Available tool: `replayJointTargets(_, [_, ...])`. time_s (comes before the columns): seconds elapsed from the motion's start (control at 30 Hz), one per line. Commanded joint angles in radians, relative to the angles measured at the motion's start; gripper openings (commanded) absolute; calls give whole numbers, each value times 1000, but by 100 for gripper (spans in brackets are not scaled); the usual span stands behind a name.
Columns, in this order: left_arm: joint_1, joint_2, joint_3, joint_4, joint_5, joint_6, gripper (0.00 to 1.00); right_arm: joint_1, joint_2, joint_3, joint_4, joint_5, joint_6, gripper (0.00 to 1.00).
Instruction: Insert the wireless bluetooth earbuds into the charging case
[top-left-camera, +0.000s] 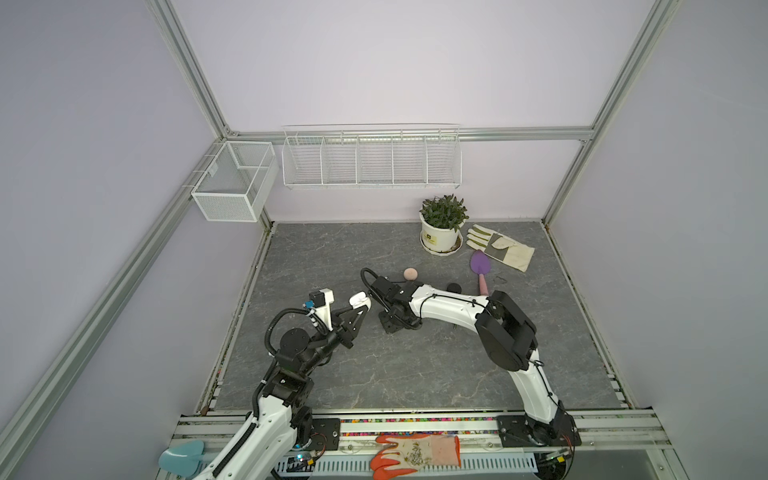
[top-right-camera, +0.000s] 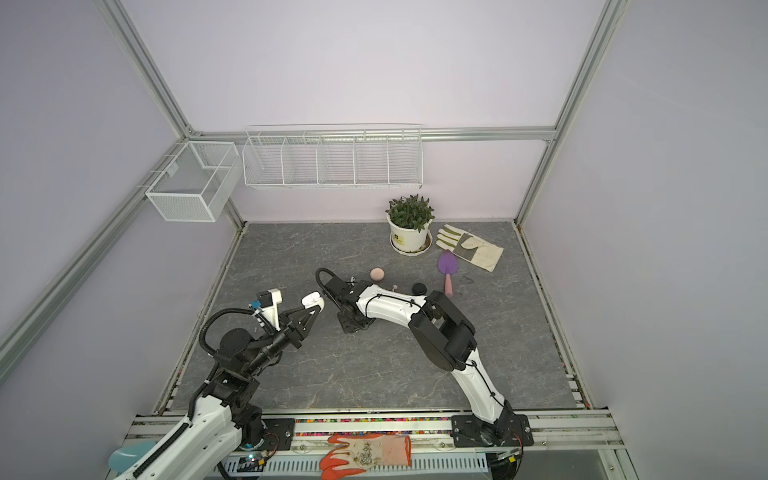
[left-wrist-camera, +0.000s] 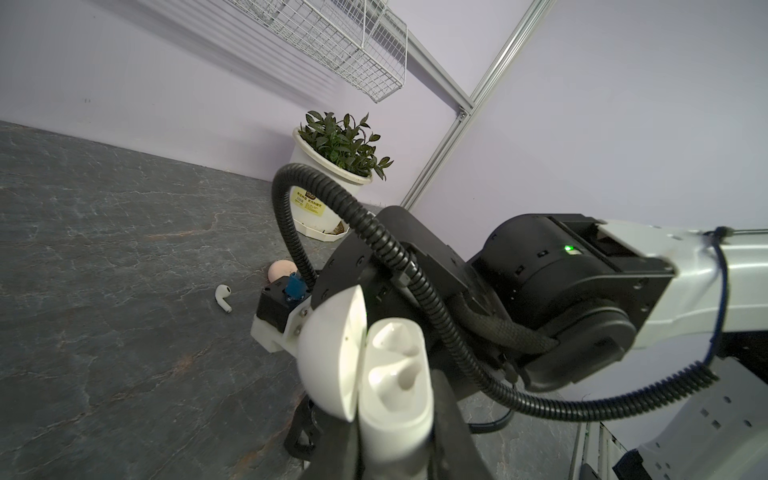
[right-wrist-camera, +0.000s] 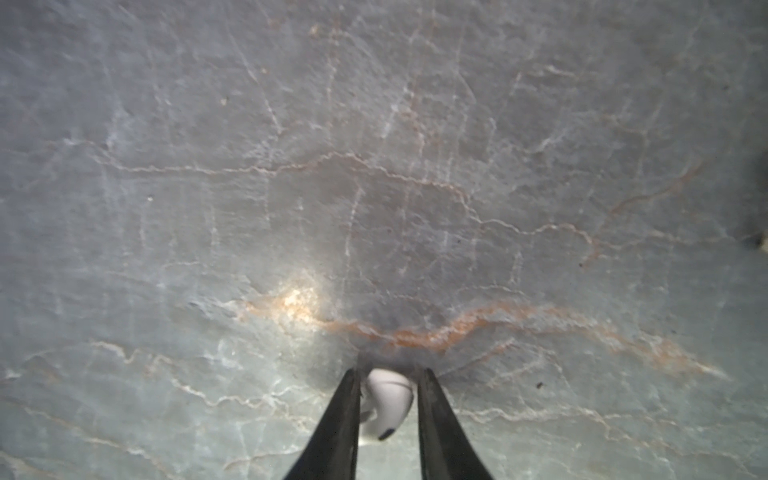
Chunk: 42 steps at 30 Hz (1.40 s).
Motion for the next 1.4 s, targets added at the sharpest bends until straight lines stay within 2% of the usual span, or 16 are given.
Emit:
replayJointTargets(0.0, [1, -4, -13, -2, -11, 17, 0, 7, 1, 6, -46, 23, 22, 34])
replayJointTargets(0.33, [2, -4, -10, 7, -4, 21, 0, 23, -18, -32, -60, 22, 37, 37])
replayJointTargets(0.93, [1, -8, -4, -1, -8, 28, 0, 23, -52, -56, -57, 51, 29, 28])
replayJointTargets(1.1, [1, -9, -4, -4, -8, 29, 0, 25, -71, -49, -61, 30, 36, 30])
replayJointTargets(1.23, [1, -9, -2, -4, -9, 30, 0, 22, -80, -47, -59, 32, 62, 41])
replayJointTargets(1.37, [2, -13, 2, -9, -10, 33, 0, 18, -48, -18, -59, 22, 75, 40])
